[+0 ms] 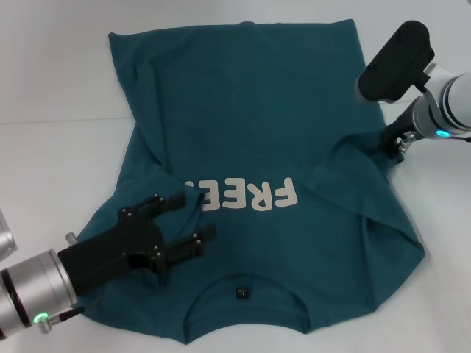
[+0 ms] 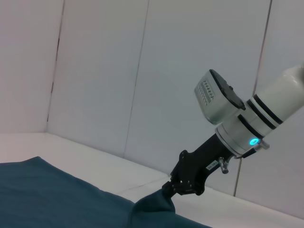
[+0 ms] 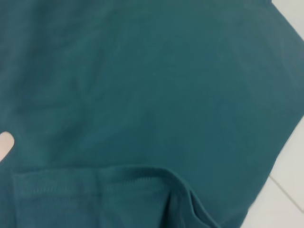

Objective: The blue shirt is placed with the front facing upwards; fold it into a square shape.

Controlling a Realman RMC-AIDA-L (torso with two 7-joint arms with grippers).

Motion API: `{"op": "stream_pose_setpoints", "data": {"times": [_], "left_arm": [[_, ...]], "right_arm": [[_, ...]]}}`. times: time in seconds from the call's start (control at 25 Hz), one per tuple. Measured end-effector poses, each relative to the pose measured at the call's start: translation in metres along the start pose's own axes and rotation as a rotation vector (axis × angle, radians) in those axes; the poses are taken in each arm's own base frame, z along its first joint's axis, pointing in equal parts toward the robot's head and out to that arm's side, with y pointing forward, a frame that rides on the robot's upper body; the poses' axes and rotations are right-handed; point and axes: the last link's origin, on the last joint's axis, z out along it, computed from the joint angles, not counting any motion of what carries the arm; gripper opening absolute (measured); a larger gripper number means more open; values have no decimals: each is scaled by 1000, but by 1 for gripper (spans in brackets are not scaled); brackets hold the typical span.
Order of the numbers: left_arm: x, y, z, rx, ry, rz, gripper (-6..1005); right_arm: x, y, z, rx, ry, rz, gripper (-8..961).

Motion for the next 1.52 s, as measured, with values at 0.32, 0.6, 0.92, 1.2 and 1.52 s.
{"op": "stream_pose_setpoints", "data": {"times": [0.32,0.6,0.92,1.2,1.52], "left_arm": [[0,-1,0,4,0,-1,800],[0,-1,0,5,2,-3,801],[0,0,0,5,3,-6,801],[-1,0,-1,10,5,-7,802],[-1,-2,-7,30,21,-17,802]], "right_arm": [[-6,-10,1,26,-12,39,52],[-3,-18,4,43,5,80,71],[-2,-12,11,38,13,70,91],[-9,-7,14,44,-11,80,128],[-11,-17,10,66,-36,149,293]]}}
